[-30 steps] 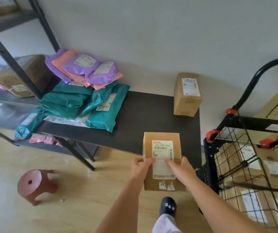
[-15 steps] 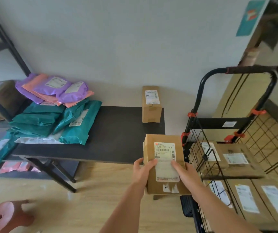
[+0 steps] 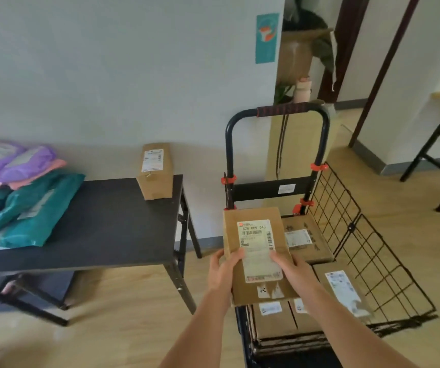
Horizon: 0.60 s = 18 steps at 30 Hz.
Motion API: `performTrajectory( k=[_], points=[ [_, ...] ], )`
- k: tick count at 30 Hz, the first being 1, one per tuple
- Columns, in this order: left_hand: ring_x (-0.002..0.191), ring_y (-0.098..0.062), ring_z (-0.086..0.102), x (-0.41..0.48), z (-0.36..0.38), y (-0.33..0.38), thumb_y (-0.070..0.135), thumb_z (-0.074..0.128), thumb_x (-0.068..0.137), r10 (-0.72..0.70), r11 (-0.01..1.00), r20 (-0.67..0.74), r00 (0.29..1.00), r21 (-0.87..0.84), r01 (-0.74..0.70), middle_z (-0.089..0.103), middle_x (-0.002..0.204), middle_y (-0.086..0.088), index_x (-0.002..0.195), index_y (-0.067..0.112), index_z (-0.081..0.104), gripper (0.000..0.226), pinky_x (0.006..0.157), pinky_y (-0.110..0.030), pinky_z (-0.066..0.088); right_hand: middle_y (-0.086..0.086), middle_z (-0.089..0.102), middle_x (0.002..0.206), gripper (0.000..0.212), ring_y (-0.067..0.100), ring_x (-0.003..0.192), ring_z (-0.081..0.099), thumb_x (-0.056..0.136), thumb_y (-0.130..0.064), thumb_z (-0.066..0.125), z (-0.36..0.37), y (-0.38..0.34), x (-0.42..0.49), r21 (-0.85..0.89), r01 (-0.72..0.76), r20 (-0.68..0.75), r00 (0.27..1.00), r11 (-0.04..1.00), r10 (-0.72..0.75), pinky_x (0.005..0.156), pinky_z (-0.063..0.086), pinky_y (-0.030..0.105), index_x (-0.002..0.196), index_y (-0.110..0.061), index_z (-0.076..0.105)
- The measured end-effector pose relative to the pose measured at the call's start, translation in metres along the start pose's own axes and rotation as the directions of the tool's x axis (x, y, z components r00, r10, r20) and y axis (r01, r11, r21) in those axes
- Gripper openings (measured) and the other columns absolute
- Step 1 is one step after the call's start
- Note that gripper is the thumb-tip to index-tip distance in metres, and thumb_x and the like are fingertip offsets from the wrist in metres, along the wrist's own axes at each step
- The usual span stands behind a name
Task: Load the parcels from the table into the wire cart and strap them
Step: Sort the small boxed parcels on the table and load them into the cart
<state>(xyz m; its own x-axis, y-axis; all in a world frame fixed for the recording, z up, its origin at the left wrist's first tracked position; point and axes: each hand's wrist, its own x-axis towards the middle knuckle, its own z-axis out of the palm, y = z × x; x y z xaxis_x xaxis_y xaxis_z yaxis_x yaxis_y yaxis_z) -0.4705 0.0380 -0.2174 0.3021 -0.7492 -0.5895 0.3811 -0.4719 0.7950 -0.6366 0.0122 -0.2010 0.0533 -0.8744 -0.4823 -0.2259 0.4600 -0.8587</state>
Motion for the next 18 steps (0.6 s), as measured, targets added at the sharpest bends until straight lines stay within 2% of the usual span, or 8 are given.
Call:
performTrajectory(
  k=[2, 4, 6, 8, 12, 16, 18],
  points=[
    [0.088, -0.023, 0.07, 0.0, 0.029, -0.011, 0.038, 0.078, 0.077, -0.012, 1.0, -0.006, 1.0, -0.015, 0.012, 0.07, 0.103, -0.006, 0.129, 0.023, 0.047, 0.062, 0.062, -0.031, 0.053, -0.009, 0.071, 0.097, 0.041, 0.012, 0.092, 0.064, 0.086, -0.056, 0.065, -0.031, 0.004, 0.004, 0.004, -0.027, -0.007, 1.0, 1.0, 0.027, 0.072, 0.046, 0.028, 0.116, -0.03, 0.058],
    [0.087, -0.024, 0.072, 0.001, 0.054, -0.024, 0.039, 0.078, 0.078, -0.024, 0.999, -0.011, 1.0, -0.034, 0.023, 0.072, 0.102, -0.007, 0.127, 0.019, 0.05, 0.061, 0.063, -0.033, 0.056, -0.004, 0.067, 0.11, 0.045, 0.021, 0.108, 0.059, 0.085, -0.06, 0.063, -0.058, 0.011, 0.008, 0.024, -0.078, 0.012, 0.997, 0.997, 0.078, 0.097, 0.045, 0.043, 0.118, -0.031, 0.054],
    [0.089, -0.027, 0.072, 0.002, 0.074, -0.036, 0.042, 0.077, 0.078, -0.048, 0.998, -0.01, 0.999, -0.044, 0.048, 0.073, 0.102, -0.008, 0.126, 0.018, 0.053, 0.06, 0.069, -0.039, 0.059, -0.004, 0.061, 0.115, 0.046, 0.026, 0.117, 0.052, 0.083, -0.062, 0.063, -0.083, 0.017, 0.01, 0.045, -0.132, 0.046, 0.99, 0.99, 0.13, 0.109, 0.037, 0.054, 0.118, -0.033, 0.053],
    [0.093, -0.029, 0.071, 0.006, 0.089, -0.044, 0.046, 0.075, 0.079, -0.073, 0.997, -0.014, 0.997, -0.036, 0.072, 0.072, 0.105, -0.009, 0.127, 0.017, 0.053, 0.061, 0.079, -0.045, 0.058, -0.002, 0.058, 0.121, 0.05, 0.027, 0.119, 0.05, 0.085, -0.057, 0.065, -0.101, 0.023, 0.012, 0.057, -0.164, 0.093, 0.983, 0.985, 0.158, 0.106, 0.04, 0.059, 0.125, -0.03, 0.053],
    [0.104, -0.03, 0.066, 0.022, 0.111, -0.049, 0.061, 0.066, 0.08, -0.095, 0.99, -0.036, 0.995, 0.101, 0.098, 0.069, 0.114, -0.007, 0.129, 0.019, 0.058, 0.065, 0.097, -0.05, 0.05, 0.0, 0.059, 0.118, 0.052, 0.019, 0.103, 0.057, 0.086, -0.041, 0.069, -0.123, 0.033, 0.027, 0.142, -0.194, 0.172, 0.971, 0.971, 0.168, 0.095, 0.052, 0.056, 0.13, -0.022, 0.051],
    [0.11, -0.031, 0.063, 0.043, 0.133, -0.051, 0.057, 0.066, 0.082, -0.178, 0.976, -0.01, 0.984, 0.122, 0.178, 0.066, 0.121, -0.008, 0.134, 0.021, 0.056, 0.064, 0.101, -0.05, 0.047, 0.005, 0.062, 0.115, 0.056, 0.023, 0.098, 0.061, 0.082, -0.042, 0.072, -0.133, 0.04, 0.054, 0.183, -0.273, 0.124, 0.96, 0.945, 0.253, 0.085, 0.057, 0.05, 0.129, -0.021, 0.052],
    [0.109, -0.03, 0.063, 0.059, 0.146, -0.053, 0.053, 0.066, 0.084, -0.214, 0.97, 0.015, 0.977, 0.124, 0.21, 0.067, 0.12, -0.007, 0.134, 0.02, 0.055, 0.061, 0.1, -0.049, 0.048, 0.006, 0.063, 0.114, 0.056, 0.025, 0.099, 0.061, 0.079, -0.044, 0.074, -0.14, 0.043, 0.073, 0.186, -0.307, 0.088, 0.951, 0.934, 0.295, 0.086, 0.056, 0.052, 0.126, -0.023, 0.053]
  ],
)
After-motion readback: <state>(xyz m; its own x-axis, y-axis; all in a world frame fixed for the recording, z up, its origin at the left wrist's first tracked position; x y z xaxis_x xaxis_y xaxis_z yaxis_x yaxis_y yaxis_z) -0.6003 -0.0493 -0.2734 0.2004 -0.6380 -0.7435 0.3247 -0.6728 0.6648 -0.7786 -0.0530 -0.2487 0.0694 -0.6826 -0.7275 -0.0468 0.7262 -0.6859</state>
